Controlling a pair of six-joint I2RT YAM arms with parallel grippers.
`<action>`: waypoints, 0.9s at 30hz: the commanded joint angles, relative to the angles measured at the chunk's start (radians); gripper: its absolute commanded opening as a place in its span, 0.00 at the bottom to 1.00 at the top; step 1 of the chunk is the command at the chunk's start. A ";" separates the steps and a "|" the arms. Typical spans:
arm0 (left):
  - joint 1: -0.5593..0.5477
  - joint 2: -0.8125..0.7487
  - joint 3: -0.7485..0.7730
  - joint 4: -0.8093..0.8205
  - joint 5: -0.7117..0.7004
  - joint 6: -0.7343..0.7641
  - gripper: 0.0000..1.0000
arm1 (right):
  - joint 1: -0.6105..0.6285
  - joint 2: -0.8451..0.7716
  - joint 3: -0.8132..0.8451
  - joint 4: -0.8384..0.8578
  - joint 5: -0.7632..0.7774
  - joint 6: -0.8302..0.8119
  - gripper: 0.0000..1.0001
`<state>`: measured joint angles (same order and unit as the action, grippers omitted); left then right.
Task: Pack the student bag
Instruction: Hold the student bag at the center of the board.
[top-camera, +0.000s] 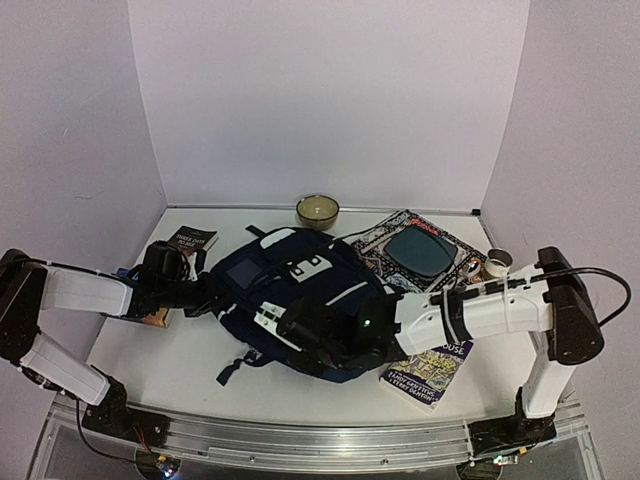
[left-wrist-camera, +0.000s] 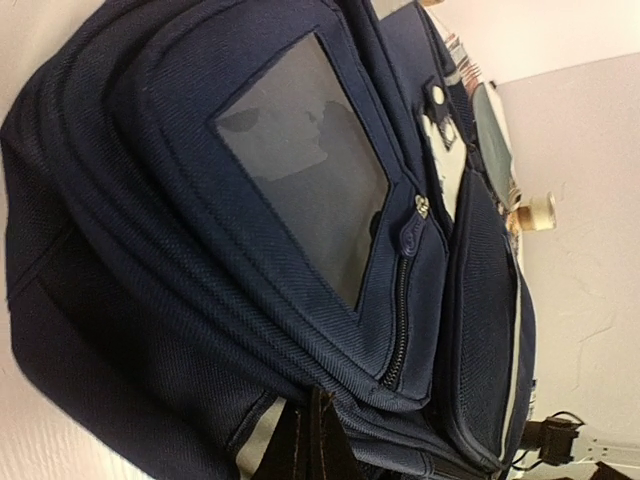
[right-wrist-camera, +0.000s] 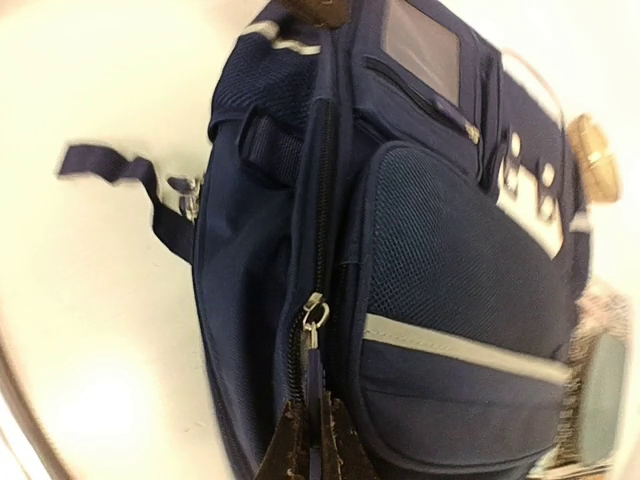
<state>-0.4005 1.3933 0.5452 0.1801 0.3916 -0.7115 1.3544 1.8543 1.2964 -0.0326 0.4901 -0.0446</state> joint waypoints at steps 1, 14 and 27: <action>0.139 0.056 0.144 -0.136 -0.290 0.136 0.00 | 0.082 0.053 0.074 -0.355 0.229 -0.128 0.00; 0.179 0.011 0.116 -0.080 -0.028 0.022 0.44 | 0.089 0.252 0.322 -0.190 0.211 -0.288 0.00; -0.045 -0.221 -0.167 0.047 -0.035 -0.269 0.57 | 0.063 0.277 0.376 -0.035 0.135 -0.337 0.00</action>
<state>-0.4034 1.2122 0.4277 0.1261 0.3813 -0.8648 1.4190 2.1582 1.6466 -0.1391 0.6394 -0.3524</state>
